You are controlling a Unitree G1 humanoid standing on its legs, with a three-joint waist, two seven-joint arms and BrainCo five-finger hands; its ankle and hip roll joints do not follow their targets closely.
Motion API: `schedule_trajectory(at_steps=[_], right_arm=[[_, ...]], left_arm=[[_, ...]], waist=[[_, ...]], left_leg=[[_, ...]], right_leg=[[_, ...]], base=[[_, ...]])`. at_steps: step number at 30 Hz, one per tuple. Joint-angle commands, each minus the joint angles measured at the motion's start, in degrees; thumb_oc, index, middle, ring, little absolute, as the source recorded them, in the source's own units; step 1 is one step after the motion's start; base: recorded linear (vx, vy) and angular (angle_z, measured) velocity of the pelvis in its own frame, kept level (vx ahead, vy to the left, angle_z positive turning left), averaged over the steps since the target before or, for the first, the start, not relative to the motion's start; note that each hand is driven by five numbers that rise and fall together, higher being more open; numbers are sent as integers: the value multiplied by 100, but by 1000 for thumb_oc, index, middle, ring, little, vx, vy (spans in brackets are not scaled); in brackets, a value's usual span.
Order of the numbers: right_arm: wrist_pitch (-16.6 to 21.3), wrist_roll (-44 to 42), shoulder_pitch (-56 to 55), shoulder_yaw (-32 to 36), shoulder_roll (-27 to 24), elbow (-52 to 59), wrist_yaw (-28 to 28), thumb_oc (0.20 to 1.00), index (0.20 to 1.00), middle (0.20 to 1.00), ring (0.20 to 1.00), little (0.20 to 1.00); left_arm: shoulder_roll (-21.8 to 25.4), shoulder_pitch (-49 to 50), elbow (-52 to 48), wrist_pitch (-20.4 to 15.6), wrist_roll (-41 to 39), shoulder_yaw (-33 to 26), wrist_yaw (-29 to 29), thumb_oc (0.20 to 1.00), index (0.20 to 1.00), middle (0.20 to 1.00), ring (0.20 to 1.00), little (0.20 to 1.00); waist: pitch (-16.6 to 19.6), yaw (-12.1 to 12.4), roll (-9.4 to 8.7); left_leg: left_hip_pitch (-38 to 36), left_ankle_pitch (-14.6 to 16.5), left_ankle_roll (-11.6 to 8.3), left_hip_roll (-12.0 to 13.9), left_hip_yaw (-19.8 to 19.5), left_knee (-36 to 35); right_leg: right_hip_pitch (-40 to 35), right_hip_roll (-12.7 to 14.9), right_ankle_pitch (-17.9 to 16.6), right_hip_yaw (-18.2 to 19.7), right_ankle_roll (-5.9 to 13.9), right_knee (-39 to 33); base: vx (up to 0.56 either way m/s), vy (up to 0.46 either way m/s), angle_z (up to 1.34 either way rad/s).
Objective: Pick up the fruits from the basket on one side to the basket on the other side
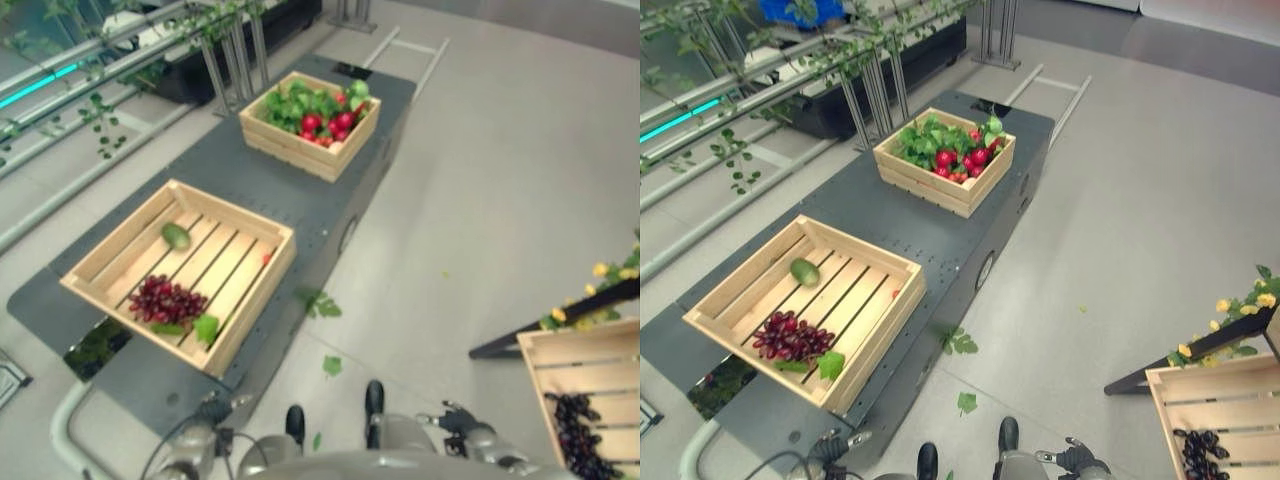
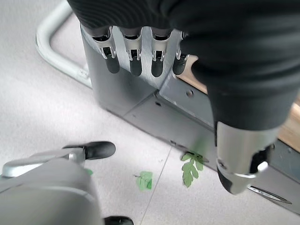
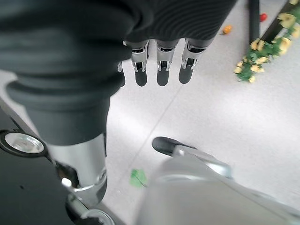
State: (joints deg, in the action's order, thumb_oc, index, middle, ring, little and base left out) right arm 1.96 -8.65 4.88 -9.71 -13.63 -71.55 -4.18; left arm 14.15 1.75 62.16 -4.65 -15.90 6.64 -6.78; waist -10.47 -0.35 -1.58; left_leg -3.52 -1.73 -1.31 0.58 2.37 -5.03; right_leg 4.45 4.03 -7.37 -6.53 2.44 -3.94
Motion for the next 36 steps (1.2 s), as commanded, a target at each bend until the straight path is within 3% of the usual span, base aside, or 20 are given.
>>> schedule_trajectory(at_steps=[1, 3, 10, 17, 28, 35, 36], right_arm=[[89, -69, 119, -5, -377, 1, -41, 1000, 1000, 1000, 1000, 1000], [92, -7, -38, 88, -486, 220, 10, 1000, 1000, 1000, 1000, 1000], [105, 55, -126, 136, -558, 353, 106, 1000, 1000, 1000, 1000, 1000], [116, 52, -177, 190, -547, 397, 179, 1000, 1000, 1000, 1000, 1000], [61, 88, -150, 198, -580, 335, 238, 1000, 1000, 1000, 1000, 1000], [26, 128, -142, 153, -604, 375, 270, 1000, 1000, 1000, 1000, 1000], [4, 161, -131, 140, -628, 354, 282, 1000, 1000, 1000, 1000, 1000]], left_arm=[[70, -371, -223, -252, -302, -256, 8, 1000, 1000, 1000, 1000, 1000], [215, 199, -1227, -305, -498, -444, 128, 1000, 1000, 1000, 1000, 1000], [325, 723, -2296, -373, -852, -579, 337, 1000, 1000, 1000, 1000, 1000], [186, 1467, -3677, -476, -1715, -900, 643, 1000, 1000, 1000, 1000, 1000], [58, 1896, -4796, -395, -2705, -1234, 742, 1000, 1000, 1000, 1000, 1000], [355, 1951, -5261, -395, -2221, -1506, 546, 1000, 1000, 1000, 1000, 1000], [565, 1816, -5217, -378, -1862, -1636, 405, 1000, 1000, 1000, 1000, 1000]], waist=[[8, 30, 95], [9, 79, 119], [6, 129, 162], [-16, 226, 188], [-73, 307, 208], [-102, 339, 222], [-113, 341, 227]], left_leg=[[260, 148, 84, -297, -274, 71], [219, 148, 17, -238, -313, 60], [199, 141, -28, -200, -355, 43], [173, 153, -32, -198, -393, 30], [133, 161, -15, -202, -488, 6], [125, 177, -14, -204, -511, 3], [137, 178, -19, -206, -520, 3]], right_leg=[[-481, 40, 593, 20, 427, 47], [-615, 16, 635, -22, 408, -41], [-697, 16, 685, -73, 403, -71], [-789, 25, 730, -138, 409, -105], [-878, 58, 758, -221, 402, -106], [-891, 80, 762, -248, 408, -106], [-885, 80, 764, -261, 410, -106]], base=[[28, -54, 6], [32, -69, 1], [10, -24, 1], [0, -4, 2], [2, -1, 3], [3, 4, 2], [0, 0, 0]])
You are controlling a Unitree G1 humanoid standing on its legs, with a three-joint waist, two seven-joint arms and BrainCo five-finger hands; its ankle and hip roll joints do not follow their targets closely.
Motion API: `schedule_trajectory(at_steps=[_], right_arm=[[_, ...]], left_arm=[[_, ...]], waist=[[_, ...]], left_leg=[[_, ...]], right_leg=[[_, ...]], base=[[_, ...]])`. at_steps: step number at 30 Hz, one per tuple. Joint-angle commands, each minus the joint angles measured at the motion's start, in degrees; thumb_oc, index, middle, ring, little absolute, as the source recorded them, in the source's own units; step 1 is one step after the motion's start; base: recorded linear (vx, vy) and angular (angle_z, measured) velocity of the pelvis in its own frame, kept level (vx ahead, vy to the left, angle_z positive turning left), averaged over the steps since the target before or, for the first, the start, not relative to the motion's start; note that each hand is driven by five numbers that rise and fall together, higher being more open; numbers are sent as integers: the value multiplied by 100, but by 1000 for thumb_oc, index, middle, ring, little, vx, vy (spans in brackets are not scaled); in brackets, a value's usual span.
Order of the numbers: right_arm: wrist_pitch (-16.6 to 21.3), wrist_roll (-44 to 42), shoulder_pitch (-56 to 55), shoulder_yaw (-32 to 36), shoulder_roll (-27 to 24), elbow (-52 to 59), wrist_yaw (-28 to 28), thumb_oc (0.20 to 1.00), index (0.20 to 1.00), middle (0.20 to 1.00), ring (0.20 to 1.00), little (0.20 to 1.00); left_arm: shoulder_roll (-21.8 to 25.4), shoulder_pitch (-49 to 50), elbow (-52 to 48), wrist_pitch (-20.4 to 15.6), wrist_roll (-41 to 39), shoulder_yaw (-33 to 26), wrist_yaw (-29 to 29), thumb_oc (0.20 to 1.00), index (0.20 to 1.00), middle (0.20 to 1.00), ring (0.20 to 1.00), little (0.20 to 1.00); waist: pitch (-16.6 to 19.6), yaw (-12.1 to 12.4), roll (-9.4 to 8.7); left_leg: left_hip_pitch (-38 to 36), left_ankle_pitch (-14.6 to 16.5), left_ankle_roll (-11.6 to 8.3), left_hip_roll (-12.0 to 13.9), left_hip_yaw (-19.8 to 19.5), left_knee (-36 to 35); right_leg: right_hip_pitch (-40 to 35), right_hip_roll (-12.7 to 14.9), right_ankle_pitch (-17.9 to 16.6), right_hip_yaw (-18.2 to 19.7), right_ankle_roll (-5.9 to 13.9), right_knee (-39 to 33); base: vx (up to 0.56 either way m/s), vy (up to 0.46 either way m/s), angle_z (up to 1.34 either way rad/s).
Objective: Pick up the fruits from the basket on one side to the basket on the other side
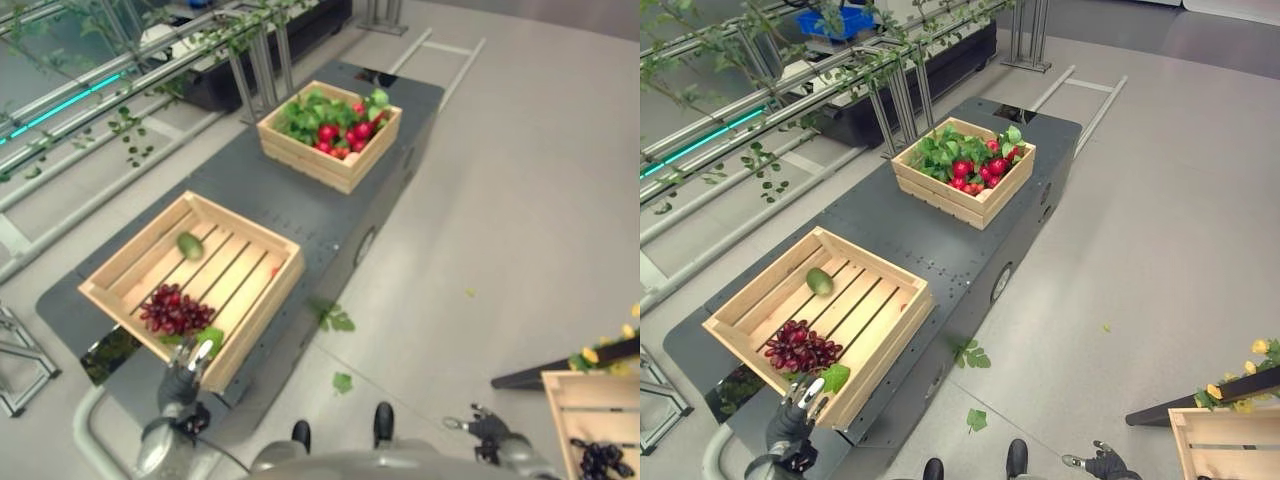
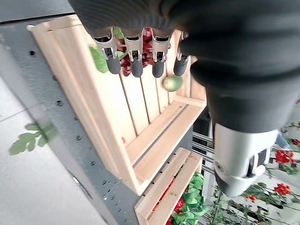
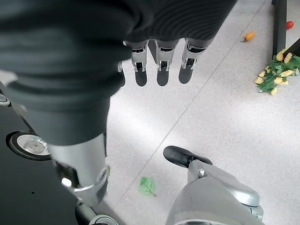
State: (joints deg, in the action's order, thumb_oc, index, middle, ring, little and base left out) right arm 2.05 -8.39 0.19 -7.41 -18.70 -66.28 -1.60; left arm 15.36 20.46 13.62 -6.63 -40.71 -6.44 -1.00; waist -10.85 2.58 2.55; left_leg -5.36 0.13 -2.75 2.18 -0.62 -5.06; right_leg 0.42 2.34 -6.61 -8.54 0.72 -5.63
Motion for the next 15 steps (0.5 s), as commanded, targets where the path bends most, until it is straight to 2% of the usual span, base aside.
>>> schedule_trajectory(at_steps=[1, 2, 3, 7, 15], right_arm=[[-15, 139, 368, -108, -122, -182, 25, 1000, 1000, 1000, 1000, 1000], [-15, 139, 372, -107, -120, -183, 24, 1000, 1000, 1000, 1000, 1000], [-30, 160, 411, -127, -131, -183, 36, 1000, 1000, 1000, 1000, 1000], [-56, 184, 457, -152, -166, -220, 75, 1000, 1000, 1000, 1000, 1000], [-146, 200, 528, -224, -237, -294, 147, 1000, 1000, 1000, 1000, 1000]], left_arm=[[653, -237, -321, -172, 951, -411, -318, 1000, 1000, 1000, 1000, 1000], [654, -242, -319, -171, 953, -411, -320, 1000, 1000, 1000, 1000, 1000], [950, -468, -218, -141, 1336, -474, -391, 1000, 1000, 1000, 1000, 1000], [1333, -830, -52, -103, 1658, -484, -480, 1000, 1000, 1000, 1000, 1000], [2178, -1861, 769, 166, 2410, -204, -595, 1000, 1000, 1000, 1000, 1000]], waist=[[-100, 53, -179], [-103, 54, -181], [-135, 43, -169], [-161, 31, -168], [-260, -81, -161]], left_leg=[[329, -12, 123, -370, -231, 6], [328, -13, 123, -370, -231, 6], [347, -19, 121, -372, -226, 6], [362, -16, 118, -376, -214, 6], [432, -21, 110, -377, -158, 6]], right_leg=[[-469, 255, 678, -65, 585, 76], [-470, 255, 678, -65, 585, 76], [-442, 267, 667, -62, 592, 94], [-421, 276, 663, -61, 602, 113], [-320, 288, 633, -3, 628, 136]], base=[[0, 0, 0], [-13, 20, 3], [0, 0, 0], [0, 0, 0], [0, 0, 0]])
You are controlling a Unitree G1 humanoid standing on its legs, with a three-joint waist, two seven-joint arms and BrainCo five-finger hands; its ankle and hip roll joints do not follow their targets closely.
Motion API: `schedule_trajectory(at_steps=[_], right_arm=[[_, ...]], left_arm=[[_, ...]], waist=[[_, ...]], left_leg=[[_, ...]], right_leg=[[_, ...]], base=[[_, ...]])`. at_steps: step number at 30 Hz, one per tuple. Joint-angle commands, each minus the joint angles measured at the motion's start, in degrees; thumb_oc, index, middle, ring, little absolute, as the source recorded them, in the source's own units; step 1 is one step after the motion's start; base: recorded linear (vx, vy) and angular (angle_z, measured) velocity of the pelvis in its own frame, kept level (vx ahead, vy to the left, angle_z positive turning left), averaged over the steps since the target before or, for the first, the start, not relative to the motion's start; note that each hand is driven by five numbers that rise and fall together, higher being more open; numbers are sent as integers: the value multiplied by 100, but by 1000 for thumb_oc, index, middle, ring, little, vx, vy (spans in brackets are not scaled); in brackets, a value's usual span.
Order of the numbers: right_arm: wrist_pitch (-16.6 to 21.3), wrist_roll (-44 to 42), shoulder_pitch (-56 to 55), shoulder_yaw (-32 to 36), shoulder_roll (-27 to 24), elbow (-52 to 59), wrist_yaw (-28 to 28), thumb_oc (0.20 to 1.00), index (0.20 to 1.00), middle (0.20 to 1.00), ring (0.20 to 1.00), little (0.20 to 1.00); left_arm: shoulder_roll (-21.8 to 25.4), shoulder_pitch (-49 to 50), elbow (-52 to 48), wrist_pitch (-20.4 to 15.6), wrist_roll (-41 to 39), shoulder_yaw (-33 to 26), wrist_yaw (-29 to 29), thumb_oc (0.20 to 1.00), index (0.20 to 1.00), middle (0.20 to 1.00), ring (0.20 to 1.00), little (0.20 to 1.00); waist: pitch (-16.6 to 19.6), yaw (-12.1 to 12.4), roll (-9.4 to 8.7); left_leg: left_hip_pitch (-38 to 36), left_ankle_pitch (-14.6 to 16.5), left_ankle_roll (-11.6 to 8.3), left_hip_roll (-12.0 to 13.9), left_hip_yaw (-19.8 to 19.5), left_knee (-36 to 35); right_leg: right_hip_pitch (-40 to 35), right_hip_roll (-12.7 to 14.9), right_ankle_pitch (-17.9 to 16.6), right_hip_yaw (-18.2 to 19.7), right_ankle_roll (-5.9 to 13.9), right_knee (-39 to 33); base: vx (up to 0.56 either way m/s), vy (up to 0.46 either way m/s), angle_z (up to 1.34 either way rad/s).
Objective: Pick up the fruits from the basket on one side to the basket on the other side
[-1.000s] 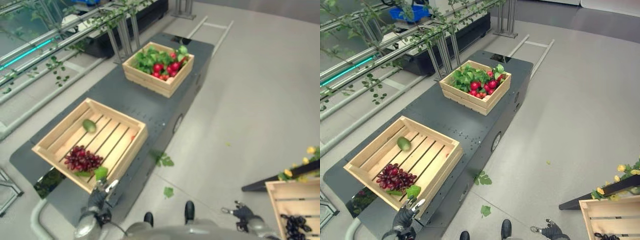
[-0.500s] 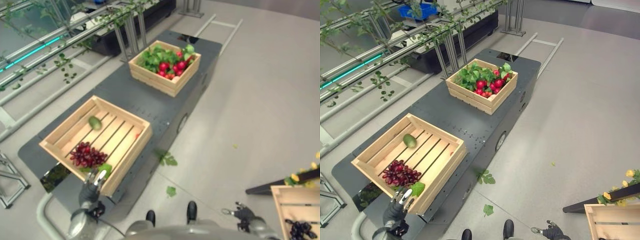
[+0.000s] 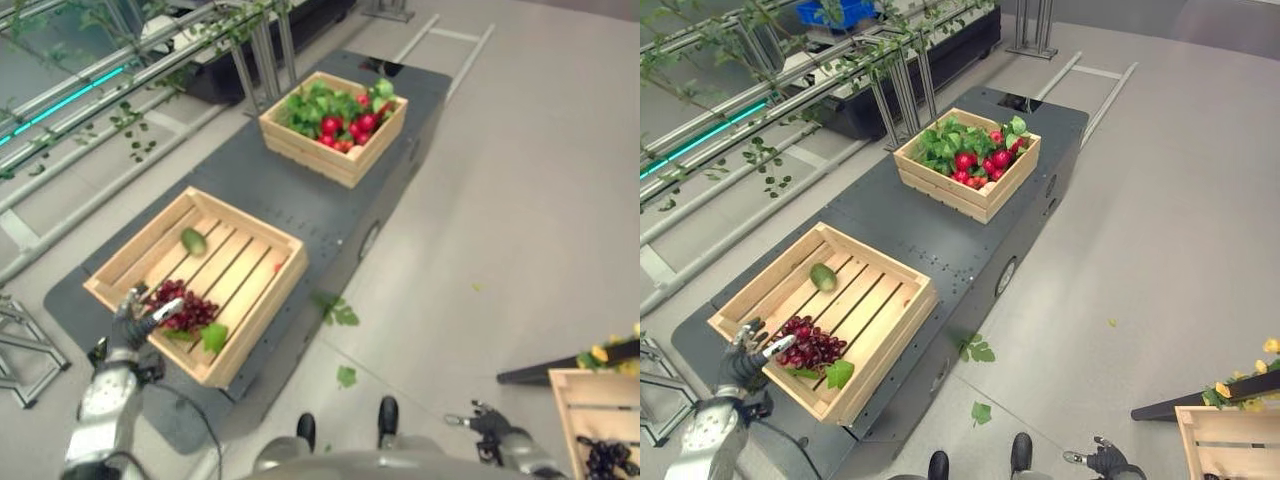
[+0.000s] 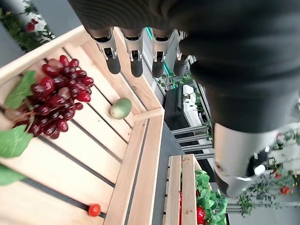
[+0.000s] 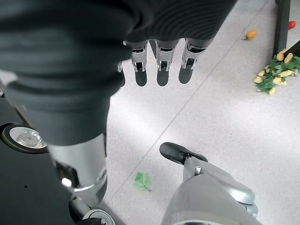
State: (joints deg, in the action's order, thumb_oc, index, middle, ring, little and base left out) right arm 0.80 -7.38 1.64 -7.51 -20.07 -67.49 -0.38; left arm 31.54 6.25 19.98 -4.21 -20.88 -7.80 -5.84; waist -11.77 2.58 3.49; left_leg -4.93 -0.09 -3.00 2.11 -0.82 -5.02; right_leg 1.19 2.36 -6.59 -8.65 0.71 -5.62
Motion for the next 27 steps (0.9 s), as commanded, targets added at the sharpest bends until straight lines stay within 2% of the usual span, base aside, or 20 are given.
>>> schedule_trajectory(at_steps=[1, 6, 13, 14, 16, 20, 23, 27], right_arm=[[-22, 99, 384, -210, -99, -174, 24, 1000, 1000, 1000, 1000, 1000], [-29, 93, 409, -241, -127, -135, 55, 1000, 1000, 1000, 1000, 1000], [-1, 97, 466, -305, -172, -75, 27, 1000, 1000, 1000, 1000, 1000], [19, 94, 490, -364, -198, -46, 9, 1000, 1000, 1000, 1000, 1000], [22, 91, 491, -370, -198, -46, -3, 1000, 1000, 1000, 1000, 1000], [84, 89, 488, -421, -199, -52, -48, 1000, 1000, 1000, 1000, 1000], [101, 69, 464, -390, -191, -31, -71, 1000, 1000, 1000, 1000, 1000], [145, 32, 477, -429, -209, -23, -95, 1000, 1000, 1000, 1000, 1000]], left_arm=[[562, -449, 140, -79, 427, -63, -113, 1000, 1000, 1000, 1000, 1000], [1152, -949, 559, 94, 1385, 144, -149, 1000, 1000, 1000, 1000, 1000], [1606, -1531, 1019, 223, 2228, 579, -421, 1000, 1000, 1000, 1000, 1000], [1854, -1870, 1313, 290, 2699, 892, -468, 1000, 1000, 1000, 1000, 1000], [1916, -2003, 1379, 324, 2828, 1013, -475, 1000, 1000, 1000, 1000, 1000], [2208, -2458, 1685, 367, 3608, 1548, -564, 1000, 1000, 1000, 1000, 1000], [2355, -2520, 1370, 427, 3955, 1704, -505, 1000, 1000, 1000, 1000, 1000], [2544, -2818, 1804, 486, 4447, 2132, -529, 1000, 1000, 1000, 1000, 1000]], waist=[[-168, -77, -256], [-216, -150, -257], [-344, -210, -240], [-409, -252, -227], [-435, -264, -223], [-512, -315, -222], [-554, -301, -225], [-682, -345, -215]], left_leg=[[391, 1, 135, -370, -137, 2], [433, 7, 129, -361, -89, 2], [500, -13, 131, -356, -53, 5], [552, -37, 129, -357, -34, 7], [567, -43, 131, -360, -32, 8], [635, -65, 131, -357, -13, 9], [687, -77, 132, -358, -21, 16], [817, -111, 140, -364, 6, 29]], right_leg=[[-395, 286, 632, 10, 630, 135], [-323, 280, 626, 65, 636, 153], [-212, 291, 601, 97, 649, 200], [-156, 296, 573, 115, 659, 211], [-134, 298, 565, 119, 661, 217], [-47, 300, 530, 136, 677, 230], [4, 301, 520, 139, 680, 243], [185, 307, 474, 170, 687, 299]], base=[[0, 0, 0], [0, 0, 0], [-30, 9, -2], [-39, 11, 4], [-42, 12, 1], [-40, 8, -2], [-46, 4, 3], [-58, 13, -3]])
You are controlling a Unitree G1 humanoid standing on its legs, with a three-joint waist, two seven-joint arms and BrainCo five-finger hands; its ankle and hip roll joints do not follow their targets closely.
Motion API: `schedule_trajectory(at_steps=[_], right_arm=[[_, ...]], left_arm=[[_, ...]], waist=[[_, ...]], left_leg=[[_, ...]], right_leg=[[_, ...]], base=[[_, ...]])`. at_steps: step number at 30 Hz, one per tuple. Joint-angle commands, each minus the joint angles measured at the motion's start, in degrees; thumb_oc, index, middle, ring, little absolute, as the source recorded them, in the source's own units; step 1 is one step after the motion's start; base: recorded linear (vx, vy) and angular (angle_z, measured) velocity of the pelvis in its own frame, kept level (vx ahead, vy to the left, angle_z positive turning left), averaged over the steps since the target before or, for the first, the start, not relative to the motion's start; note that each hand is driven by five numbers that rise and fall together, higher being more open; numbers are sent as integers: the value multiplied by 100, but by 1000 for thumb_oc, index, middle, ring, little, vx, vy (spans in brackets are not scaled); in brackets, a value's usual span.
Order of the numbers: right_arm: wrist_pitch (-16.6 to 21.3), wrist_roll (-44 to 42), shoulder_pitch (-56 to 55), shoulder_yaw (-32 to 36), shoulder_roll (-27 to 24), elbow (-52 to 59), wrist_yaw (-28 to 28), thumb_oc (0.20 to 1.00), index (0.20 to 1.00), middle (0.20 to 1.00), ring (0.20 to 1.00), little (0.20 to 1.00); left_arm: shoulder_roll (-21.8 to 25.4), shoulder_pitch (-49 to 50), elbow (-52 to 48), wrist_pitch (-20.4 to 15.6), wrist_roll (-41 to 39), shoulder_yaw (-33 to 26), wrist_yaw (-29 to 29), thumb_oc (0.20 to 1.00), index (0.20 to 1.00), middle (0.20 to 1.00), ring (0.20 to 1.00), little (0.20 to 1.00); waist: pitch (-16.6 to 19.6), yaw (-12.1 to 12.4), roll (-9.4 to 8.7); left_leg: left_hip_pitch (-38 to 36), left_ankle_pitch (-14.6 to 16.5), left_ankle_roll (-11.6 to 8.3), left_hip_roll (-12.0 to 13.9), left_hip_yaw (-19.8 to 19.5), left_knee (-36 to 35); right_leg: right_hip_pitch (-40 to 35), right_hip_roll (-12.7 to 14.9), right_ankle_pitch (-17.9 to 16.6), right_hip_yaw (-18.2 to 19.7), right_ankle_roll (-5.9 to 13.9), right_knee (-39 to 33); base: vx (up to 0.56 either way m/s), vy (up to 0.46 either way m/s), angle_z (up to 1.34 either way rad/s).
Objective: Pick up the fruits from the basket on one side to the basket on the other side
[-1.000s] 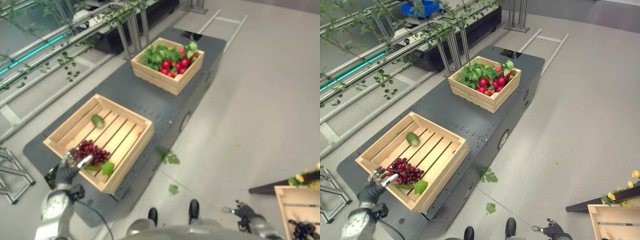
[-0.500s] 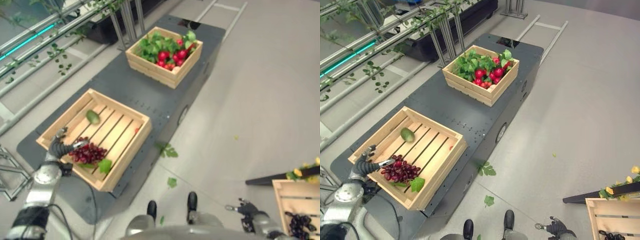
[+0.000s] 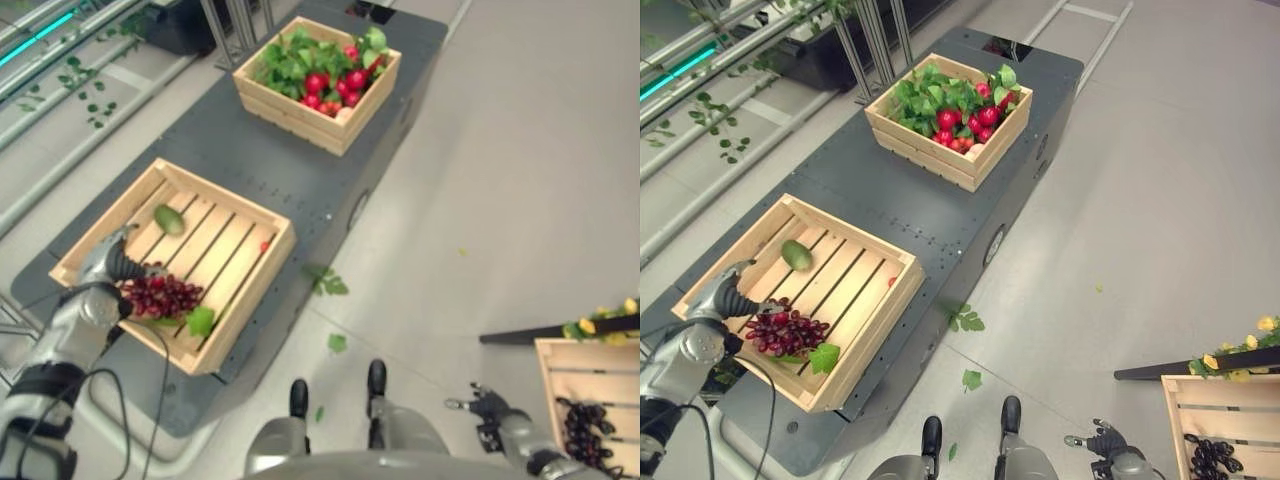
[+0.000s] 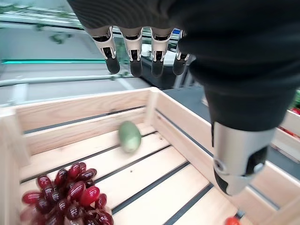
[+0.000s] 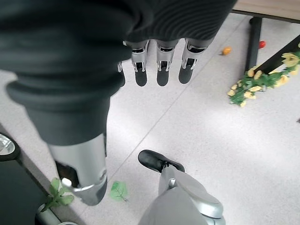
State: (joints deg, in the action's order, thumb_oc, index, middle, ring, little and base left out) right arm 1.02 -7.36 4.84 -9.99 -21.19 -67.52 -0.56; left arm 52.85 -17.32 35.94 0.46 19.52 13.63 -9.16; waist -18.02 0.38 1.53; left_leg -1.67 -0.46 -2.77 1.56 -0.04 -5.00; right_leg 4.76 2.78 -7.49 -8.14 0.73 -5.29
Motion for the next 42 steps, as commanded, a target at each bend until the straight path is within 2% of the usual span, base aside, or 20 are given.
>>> schedule_trajectory(at_steps=[1, 25, 42], right_arm=[[134, 25, 160, -186, -96, -5, -88, 1000, 1000, 1000, 1000, 1000], [135, 103, 342, -279, -185, 85, -117, 1000, 1000, 1000, 1000, 1000], [186, -61, 388, -270, -305, 601, -232, 1000, 1000, 1000, 1000, 1000]], left_arm=[[443, -518, 252, 20, 523, 107, -184, 1000, 1000, 1000, 1000, 1000], [514, -666, 638, 37, 1405, 971, 343, 1000, 1000, 1000, 1000, 1000], [313, -1007, 1274, 191, 1792, 1370, 301, 1000, 1000, 1000, 1000, 1000]], waist=[[-78, -133, -22], [-321, -179, -14], [-596, -239, -116]], left_leg=[[515, -80, 122, -314, -66, 32], [710, -93, 173, -354, 52, 73], [1076, -212, 176, -359, 110, 91]], right_leg=[[-134, 265, 554, 126, 688, 284], [174, 288, 485, 273, 697, 375], [588, 280, 328, 353, 706, 398]], base=[[-44, 15, -2], [-12, 12, -3], [-26, 10, -3]])
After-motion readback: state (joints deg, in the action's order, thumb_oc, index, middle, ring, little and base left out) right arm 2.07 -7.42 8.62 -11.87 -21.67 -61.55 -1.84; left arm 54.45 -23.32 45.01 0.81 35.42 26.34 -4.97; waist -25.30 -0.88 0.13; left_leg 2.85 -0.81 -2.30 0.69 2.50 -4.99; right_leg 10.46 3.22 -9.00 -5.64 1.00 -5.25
